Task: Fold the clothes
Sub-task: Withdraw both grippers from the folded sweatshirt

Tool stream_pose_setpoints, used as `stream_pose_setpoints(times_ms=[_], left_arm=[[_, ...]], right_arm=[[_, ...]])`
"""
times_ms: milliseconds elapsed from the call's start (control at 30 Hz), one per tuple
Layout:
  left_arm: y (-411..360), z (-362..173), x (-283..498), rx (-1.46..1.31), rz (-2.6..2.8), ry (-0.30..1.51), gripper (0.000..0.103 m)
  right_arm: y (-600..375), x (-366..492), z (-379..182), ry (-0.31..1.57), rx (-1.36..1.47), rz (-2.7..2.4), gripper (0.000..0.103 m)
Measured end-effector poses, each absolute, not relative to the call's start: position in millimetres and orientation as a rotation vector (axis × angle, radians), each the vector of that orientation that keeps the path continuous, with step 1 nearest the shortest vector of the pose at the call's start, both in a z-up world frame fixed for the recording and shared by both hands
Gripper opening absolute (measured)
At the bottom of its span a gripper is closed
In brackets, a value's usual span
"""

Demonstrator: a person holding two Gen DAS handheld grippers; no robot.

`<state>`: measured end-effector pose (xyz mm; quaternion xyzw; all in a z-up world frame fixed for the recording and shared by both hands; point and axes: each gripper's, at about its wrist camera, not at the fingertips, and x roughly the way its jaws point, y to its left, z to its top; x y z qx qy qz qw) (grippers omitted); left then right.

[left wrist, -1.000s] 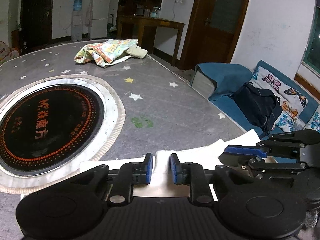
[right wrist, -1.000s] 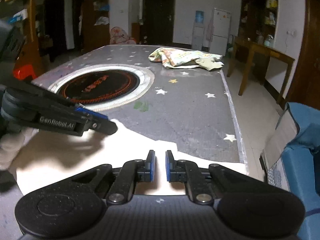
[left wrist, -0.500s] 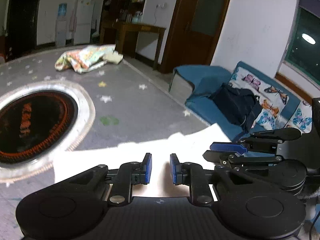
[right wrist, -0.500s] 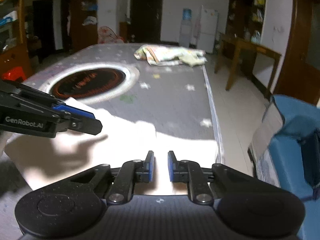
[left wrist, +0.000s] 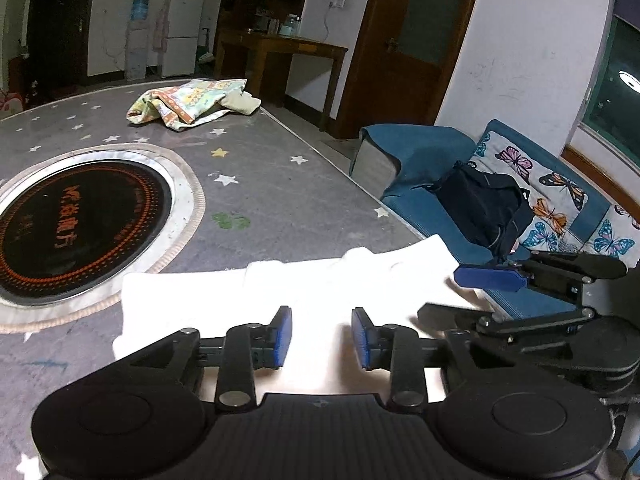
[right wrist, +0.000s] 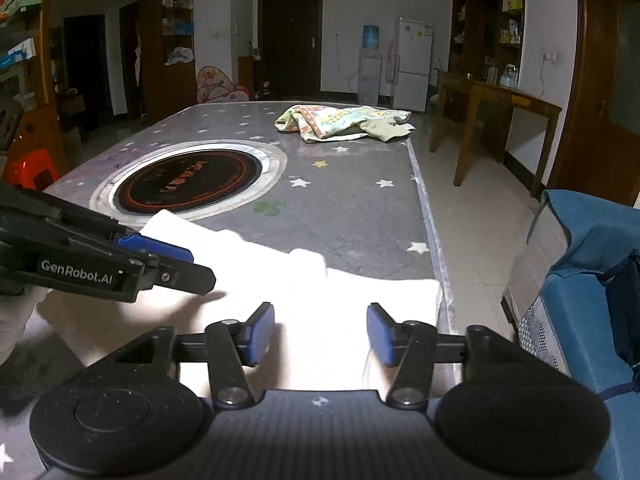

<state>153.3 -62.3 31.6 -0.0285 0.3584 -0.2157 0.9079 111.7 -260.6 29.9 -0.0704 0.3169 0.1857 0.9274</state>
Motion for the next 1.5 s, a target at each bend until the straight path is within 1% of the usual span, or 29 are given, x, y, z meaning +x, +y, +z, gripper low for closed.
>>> stream_pose_setpoints(times_ms=[67,100,133,200,267,333,400,467,533,667,733,867,933,1000,1133,1200,1333,1500], left_arm=[[-63,35,147,-0.054,-0.438,0.733,0.042],[-62,37,143,-0.055,-0.438,0.730,0.043],[-62,38,139,-0.055,-0.438,0.727,0.043],[-61,40,132,-0.054,-0.434,0.724,0.046],[-60,41,124,-0.051,-0.431,0.721,0.048],[-59,42,115,-0.052,-0.424,0.722,0.049],[-56,42,108,-0.057,-0.417,0.724,0.051],[-54,42,102,-0.061,-0.407,0.725,0.052],[-50,42,95,-0.062,-0.398,0.723,0.054],[-45,43,82,-0.070,-0.381,0.717,0.060],[-42,43,75,-0.076,-0.374,0.715,0.063],[-38,44,61,-0.081,-0.355,0.704,0.075],[-35,45,54,-0.085,-0.346,0.695,0.078],[-33,47,48,-0.086,-0.340,0.683,0.084],[-32,50,35,-0.067,-0.328,0.655,0.092],[-31,50,28,-0.053,-0.322,0.644,0.098],[-30,51,18,-0.041,-0.310,0.632,0.103],[-31,53,5,-0.018,-0.297,0.614,0.103]], right_arm=[[-260,104,31,0.649,-0.146,0.378,0.060],[-259,100,31,0.649,-0.146,0.377,0.063],[-259,97,31,0.650,-0.143,0.377,0.068],[-258,89,32,0.650,-0.139,0.376,0.075],[-258,81,32,0.651,-0.135,0.376,0.078],[-257,73,33,0.650,-0.128,0.375,0.086],[-256,66,33,0.646,-0.117,0.372,0.087],[-255,60,33,0.646,-0.109,0.367,0.090],[-255,55,32,0.647,-0.103,0.360,0.096],[-253,45,32,0.645,-0.100,0.348,0.103],[-252,41,32,0.645,-0.101,0.342,0.103],[-250,32,30,0.649,-0.103,0.329,0.103],[-250,28,31,0.647,-0.102,0.324,0.103],[-250,25,31,0.644,-0.097,0.320,0.103],[-251,17,31,0.642,-0.088,0.304,0.103],[-251,15,30,0.642,-0.087,0.297,0.103],[-249,8,30,0.638,-0.079,0.290,0.103],[-245,1,32,0.625,-0.076,0.277,0.103]])
